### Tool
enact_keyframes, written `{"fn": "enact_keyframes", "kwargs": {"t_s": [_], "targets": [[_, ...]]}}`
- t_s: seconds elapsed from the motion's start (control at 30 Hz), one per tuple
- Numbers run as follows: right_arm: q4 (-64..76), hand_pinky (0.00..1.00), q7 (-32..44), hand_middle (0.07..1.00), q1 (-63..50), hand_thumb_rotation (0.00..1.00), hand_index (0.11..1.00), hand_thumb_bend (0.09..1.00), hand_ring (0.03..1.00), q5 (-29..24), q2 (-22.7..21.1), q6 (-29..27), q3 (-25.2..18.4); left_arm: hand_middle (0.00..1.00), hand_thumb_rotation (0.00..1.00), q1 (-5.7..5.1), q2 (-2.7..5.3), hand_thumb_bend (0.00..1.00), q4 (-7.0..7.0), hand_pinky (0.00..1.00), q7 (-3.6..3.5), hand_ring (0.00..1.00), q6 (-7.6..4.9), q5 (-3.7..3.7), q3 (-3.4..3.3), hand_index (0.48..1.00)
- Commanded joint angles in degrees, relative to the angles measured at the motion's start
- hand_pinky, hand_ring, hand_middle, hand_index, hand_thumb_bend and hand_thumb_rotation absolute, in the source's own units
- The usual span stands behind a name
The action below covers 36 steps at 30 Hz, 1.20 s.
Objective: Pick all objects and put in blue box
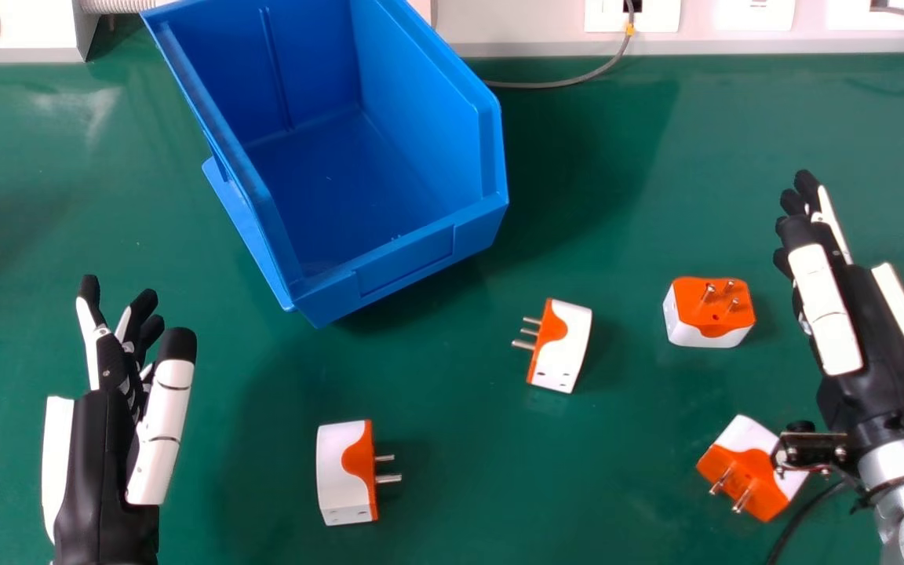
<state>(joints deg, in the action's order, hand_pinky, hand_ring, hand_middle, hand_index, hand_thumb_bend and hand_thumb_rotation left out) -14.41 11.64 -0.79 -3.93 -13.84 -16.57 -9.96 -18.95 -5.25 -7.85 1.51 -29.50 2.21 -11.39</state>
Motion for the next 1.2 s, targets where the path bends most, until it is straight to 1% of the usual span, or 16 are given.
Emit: {"fn": "enact_keyframes", "kwargs": {"t_s": [0.0,0.03,0.07,0.13,0.17,0.23,0.33,0.43,0.47,0.5,0.6,0.67,0.8,0.9,1.0,1.17], "targets": [[1.3,1.00,0.0,1.000,0.8,1.00,1.000,0.421,1.000,-0.7,-0.9,-1.1,-0.9,0.95,0.90,0.07,-0.52,0.67,0.53,0.85,-0.33,0.93,-1.56,-0.08,0.26,0.960],[1.5,1.00,-0.1,1.000,0.7,1.00,1.000,0.421,1.000,-0.6,-0.8,-1.0,-0.9,0.95,0.90,0.04,-0.67,0.67,0.51,0.85,-0.52,0.93,-1.56,-0.16,0.26,0.960],[1.9,1.00,-0.1,1.000,0.5,1.00,1.000,0.421,1.000,-0.6,-0.7,-0.9,-0.8,0.95,0.90,0.02,-0.94,0.67,0.42,0.85,-1.01,0.93,-1.58,-0.57,0.21,0.960],[2.5,1.00,0.0,1.000,0.3,1.00,1.000,0.421,1.000,-0.8,-0.5,-0.7,-0.6,0.95,0.90,-0.13,-1.51,0.66,0.66,0.85,-2.45,0.93,-1.14,-1.91,0.08,0.960],[2.7,1.00,0.0,1.000,0.2,1.00,1.000,0.421,1.000,-0.8,-0.4,-0.7,-0.5,0.95,0.90,-0.27,-1.66,0.66,0.90,0.85,-3.15,0.93,-0.92,-2.64,-0.01,0.960],[3.3,1.00,0.0,1.000,0.0,1.00,1.000,0.419,1.000,-0.9,-0.2,-0.4,-0.5,0.95,0.88,-0.51,-1.76,0.64,1.31,0.85,-4.23,0.93,-0.56,-3.96,-0.21,0.955],[3.9,1.00,0.4,1.000,-0.4,1.00,1.000,0.419,1.000,-1.3,-0.1,-0.3,-0.4,0.94,0.86,-0.64,-1.67,0.65,1.60,0.86,-5.39,0.93,-0.28,-5.47,-0.43,0.942],[4.2,1.00,0.3,1.000,-0.5,1.00,1.000,0.424,1.000,-1.2,-0.1,-0.1,-0.5,0.94,0.84,-0.64,-1.75,0.67,1.49,0.86,-6.09,0.93,-0.24,-6.23,-0.69,0.930],[4.3,1.00,0.3,1.000,-0.5,1.00,1.000,0.426,1.000,-1.2,0.0,-0.1,-0.5,0.94,0.83,-0.61,-1.77,0.68,1.35,0.86,-6.16,0.93,-0.24,-6.27,-0.77,0.928],[4.5,1.00,0.4,1.000,-0.7,1.00,1.000,0.426,1.000,-1.3,0.0,0.0,-0.5,0.94,0.83,-0.79,-1.72,0.68,1.60,0.86,-6.15,0.93,-0.08,-6.24,-0.79,0.928],[5.0,1.00,0.5,1.000,-0.9,1.00,1.000,0.431,1.000,-1.5,0.0,0.3,-0.6,0.94,0.83,-1.47,-1.39,0.69,3.08,0.85,-5.98,0.93,0.90,-5.91,-0.75,0.924],[5.5,1.00,0.5,1.000,-1.1,1.00,1.000,0.435,1.000,-1.6,0.0,0.7,-0.6,0.94,0.83,-1.63,-1.31,0.70,3.58,0.85,-5.83,0.93,1.48,-5.68,-0.78,0.923],[5.3,1.00,0.6,1.000,-1.1,1.00,1.000,0.445,1.000,-1.8,-0.1,0.9,-0.8,0.94,0.83,-1.56,-1.44,0.71,3.37,0.85,-5.57,0.93,1.39,-4.91,-0.83,0.923],[6.3,1.00,0.0,1.000,-1.4,1.00,1.000,0.447,1.000,-1.3,0.2,1.2,-0.6,0.94,0.83,-1.59,-1.59,0.71,3.26,0.85,-5.56,0.93,1.15,-4.46,-0.86,0.923],[6.6,1.00,-0.5,1.000,-1.6,1.00,1.000,0.458,1.000,-0.5,0.0,1.2,-0.5,0.94,0.84,-1.36,-1.77,0.71,2.73,0.85,-5.75,0.93,0.95,-4.48,-1.00,0.925],[6.7,1.00,-1.4,1.000,-1.2,1.00,1.000,0.464,1.000,1.7,-1.4,1.7,-0.5,0.94,0.85,-1.25,-1.92,0.72,2.82,0.85,-6.03,0.93,1.08,-4.62,-1.00,0.932]]}}
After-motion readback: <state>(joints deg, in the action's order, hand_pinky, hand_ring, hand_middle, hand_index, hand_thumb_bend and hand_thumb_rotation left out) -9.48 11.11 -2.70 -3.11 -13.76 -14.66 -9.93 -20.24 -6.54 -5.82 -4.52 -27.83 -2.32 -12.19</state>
